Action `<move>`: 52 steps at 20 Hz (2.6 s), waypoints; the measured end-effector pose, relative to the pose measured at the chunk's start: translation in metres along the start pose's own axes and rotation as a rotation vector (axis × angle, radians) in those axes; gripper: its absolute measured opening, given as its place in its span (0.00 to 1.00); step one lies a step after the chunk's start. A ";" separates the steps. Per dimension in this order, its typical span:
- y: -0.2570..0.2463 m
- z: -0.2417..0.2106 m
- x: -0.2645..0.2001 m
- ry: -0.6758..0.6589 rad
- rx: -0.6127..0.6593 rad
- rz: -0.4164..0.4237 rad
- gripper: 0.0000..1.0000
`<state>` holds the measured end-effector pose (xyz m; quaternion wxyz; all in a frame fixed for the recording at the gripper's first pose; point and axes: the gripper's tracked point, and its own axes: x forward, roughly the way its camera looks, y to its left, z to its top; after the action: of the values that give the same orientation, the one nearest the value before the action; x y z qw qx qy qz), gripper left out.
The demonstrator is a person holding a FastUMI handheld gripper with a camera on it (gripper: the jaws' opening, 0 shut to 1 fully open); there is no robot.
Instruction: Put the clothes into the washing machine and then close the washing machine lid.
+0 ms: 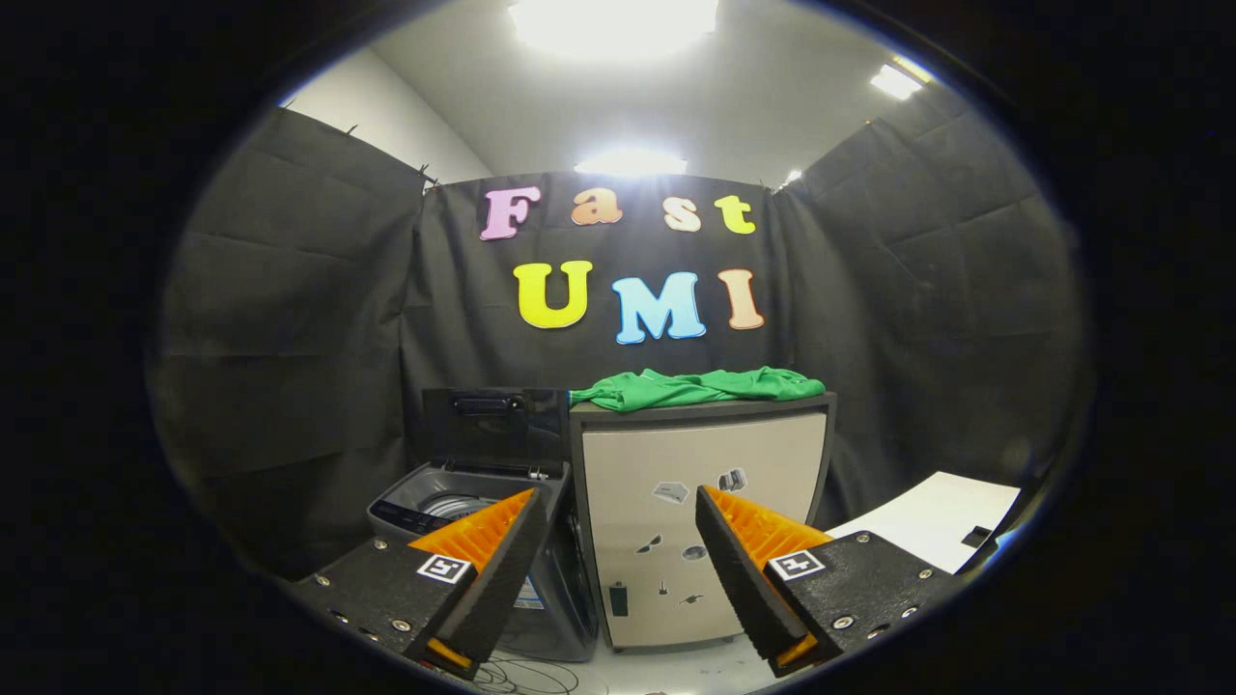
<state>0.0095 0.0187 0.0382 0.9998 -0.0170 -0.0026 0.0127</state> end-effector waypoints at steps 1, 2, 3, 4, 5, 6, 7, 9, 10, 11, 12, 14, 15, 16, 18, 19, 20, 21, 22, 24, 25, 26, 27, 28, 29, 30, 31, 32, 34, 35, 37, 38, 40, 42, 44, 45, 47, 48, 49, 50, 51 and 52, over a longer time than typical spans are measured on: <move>-0.001 0.007 0.003 -0.004 0.000 0.005 0.96; -0.002 0.015 0.006 -0.012 0.005 0.010 0.96; -0.003 0.023 0.012 -0.017 0.009 0.013 0.96; -0.003 0.029 0.018 -0.016 0.013 0.018 0.96; -0.004 0.035 0.025 -0.013 0.018 0.025 0.96; -0.006 0.042 0.032 -0.007 0.023 0.027 0.96; -0.011 0.049 0.041 -0.008 0.027 0.026 0.96; -0.016 0.065 0.061 -0.019 0.034 0.035 0.96; -0.019 0.073 0.073 -0.022 0.031 0.035 0.96; -0.025 0.079 0.084 -0.022 0.029 0.033 0.96; -0.030 0.085 0.094 -0.022 0.030 0.033 0.96; -0.037 0.096 0.114 -0.017 0.029 0.033 0.96; -0.041 0.099 0.124 -0.010 0.028 0.033 0.96; -0.044 0.103 0.133 -0.001 0.025 0.034 0.96; -0.050 0.109 0.150 0.019 0.021 0.036 0.96; -0.053 0.109 0.159 0.037 0.022 0.038 0.96; -0.055 0.110 0.167 0.053 0.024 0.043 0.96; -0.057 0.112 0.176 0.066 0.023 0.047 0.96; -0.059 0.115 0.183 0.078 0.016 0.051 0.96; -0.064 0.116 0.199 0.105 -0.008 0.052 0.96; -0.064 0.115 0.207 0.118 -0.018 0.061 0.96; -0.065 0.117 0.216 0.125 -0.026 0.067 0.96; -0.069 0.120 0.221 0.124 -0.034 0.064 0.96; -0.072 0.124 0.228 0.118 -0.038 0.060 0.96; -0.074 0.126 0.235 0.119 -0.040 0.057 0.96; -0.075 0.127 0.243 0.126 -0.039 0.057 0.96; -0.077 0.125 0.252 0.136 -0.040 0.056 0.96; -0.082 0.126 0.260 0.149 -0.044 0.050 0.96; -0.090 0.125 0.279 0.177 -0.043 0.042 0.96; -0.093 0.123 0.287 0.194 -0.042 0.038 0.96; -0.097 0.118 0.302 0.232 -0.035 0.039 0.96; -0.097 0.117 0.310 0.244 -0.029 0.041 0.96; -0.102 0.113 0.326 0.278 -0.012 0.040 0.96; -0.103 0.106 0.342 0.314 0.012 0.040 0.96; -0.107 0.102 0.357 0.338 0.033 0.033 0.96; -0.107 0.098 0.364 0.354 0.041 0.033 0.96; -0.110 0.090 0.378 0.393 0.047 0.037 0.96; -0.111 0.085 0.384 0.415 0.049 0.040 0.96; -0.111 0.079 0.390 0.440 0.054 0.044 0.96; -0.111 0.074 0.394 0.463 0.058 0.050 0.96; -0.111 0.069 0.398 0.487 0.057 0.056 0.96; -0.110 0.066 0.402 0.501 0.053 0.062 0.96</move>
<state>0.4140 -0.0787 0.1098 0.9684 0.0067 0.2463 0.0389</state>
